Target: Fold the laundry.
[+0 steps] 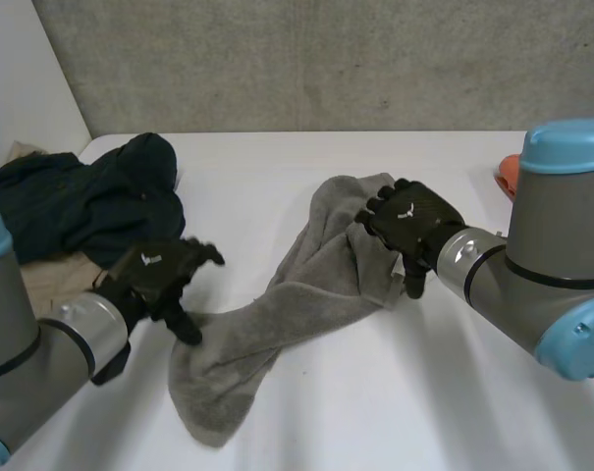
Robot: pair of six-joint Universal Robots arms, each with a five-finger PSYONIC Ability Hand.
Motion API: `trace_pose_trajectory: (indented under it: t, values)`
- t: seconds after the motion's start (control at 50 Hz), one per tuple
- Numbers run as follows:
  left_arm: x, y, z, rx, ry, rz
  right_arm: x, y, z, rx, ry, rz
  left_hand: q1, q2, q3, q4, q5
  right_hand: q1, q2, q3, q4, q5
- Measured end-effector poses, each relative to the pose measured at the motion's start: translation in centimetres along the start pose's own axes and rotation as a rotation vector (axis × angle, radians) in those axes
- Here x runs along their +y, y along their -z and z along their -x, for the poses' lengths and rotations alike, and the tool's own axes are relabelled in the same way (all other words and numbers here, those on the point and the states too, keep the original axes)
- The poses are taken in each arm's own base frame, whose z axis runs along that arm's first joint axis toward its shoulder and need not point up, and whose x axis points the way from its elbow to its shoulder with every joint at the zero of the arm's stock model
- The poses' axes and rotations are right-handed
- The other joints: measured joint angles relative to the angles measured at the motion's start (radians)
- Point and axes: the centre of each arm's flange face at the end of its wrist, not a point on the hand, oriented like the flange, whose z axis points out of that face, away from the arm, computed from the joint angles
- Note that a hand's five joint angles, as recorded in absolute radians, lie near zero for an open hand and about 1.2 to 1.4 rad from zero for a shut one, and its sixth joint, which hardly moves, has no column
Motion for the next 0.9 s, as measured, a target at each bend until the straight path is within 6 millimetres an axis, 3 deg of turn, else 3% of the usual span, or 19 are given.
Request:
trace_pose_trajectory:
  t: [0.08, 0.18, 0.32, 0.38, 0.4, 0.48, 0.54, 0.68, 0.7, 0.8, 0.9]
  values:
    - [1.7, -0.5, -0.1, 0.013, 0.016, 0.067, 2.1, -1.9, 0.4, -0.041, 0.191, -0.008, 0.0, 0.0, 0.0, 0.0, -0.001, 0.0, 0.0, 0.0, 0.0, 0.0]
    - [2.9, -1.1, -0.2, 0.026, 0.028, 0.112, 3.7, -3.8, 0.8, -0.074, 0.298, -0.059, 0.011, 0.012, 0.012, 0.013, 0.013, 0.0, 0.0, 0.0, 0.001, 0.0]
    - [3.8, -1.9, -0.3, 0.038, 0.034, 0.146, 5.2, -6.1, 1.5, -0.095, 0.316, -0.102, 0.389, 0.357, 0.355, 0.357, 0.347, 0.117, 0.128, 0.133, 0.132, 0.122]
    - [3.7, -2.3, -0.4, 0.038, 0.029, 0.141, 5.8, -7.2, 1.8, -0.092, 0.31, -0.111, 0.709, 0.708, 0.703, 0.697, 0.681, 0.355, 0.368, 0.368, 0.367, 0.355]
    - [3.5, -2.4, -0.4, 0.037, 0.026, 0.132, 6.1, -7.8, 1.8, -0.08, 0.307, -0.119, 0.787, 0.792, 0.785, 0.793, 0.774, 0.626, 0.659, 0.65, 0.651, 0.635]
    - [2.2, -2.5, -0.4, 0.033, 0.011, 0.088, 6.2, -8.8, 1.1, -0.029, 0.279, -0.142, 0.789, 0.837, 0.83, 0.839, 0.798, 0.884, 0.948, 0.939, 0.948, 0.922]
    - [0.5, -2.3, -0.6, 0.032, -0.007, 0.029, 6.1, -8.9, -0.2, 0.019, 0.219, -0.157, 0.789, 0.837, 0.83, 0.841, 0.798, 0.885, 0.966, 0.971, 0.986, 0.937]
    - [-4.7, 0.2, -1.0, 0.019, -0.052, -0.158, 3.7, -6.1, -5.6, 0.153, 0.007, -0.215, 0.789, 0.837, 0.83, 0.841, 0.798, 0.885, 0.966, 0.972, 0.99, 0.937]
    - [-6.1, 1.2, -1.0, 0.012, -0.063, -0.214, 2.7, -4.6, -7.4, 0.192, -0.053, -0.234, 0.789, 0.837, 0.83, 0.841, 0.798, 0.885, 0.966, 0.975, 0.991, 0.937]
    - [-9.7, 4.4, -1.2, -0.004, -0.094, -0.371, 0.6, -0.2, -12.0, 0.283, -0.161, -0.251, 0.789, 0.84, 0.834, 0.842, 0.798, 0.885, 0.966, 0.977, 0.991, 0.937]
    - [-11.4, 6.6, -1.4, -0.008, -0.111, -0.457, -0.9, 3.1, -15.0, 0.337, -0.202, -0.24, 0.789, 0.84, 0.834, 0.842, 0.798, 0.885, 0.966, 0.977, 0.991, 0.937]
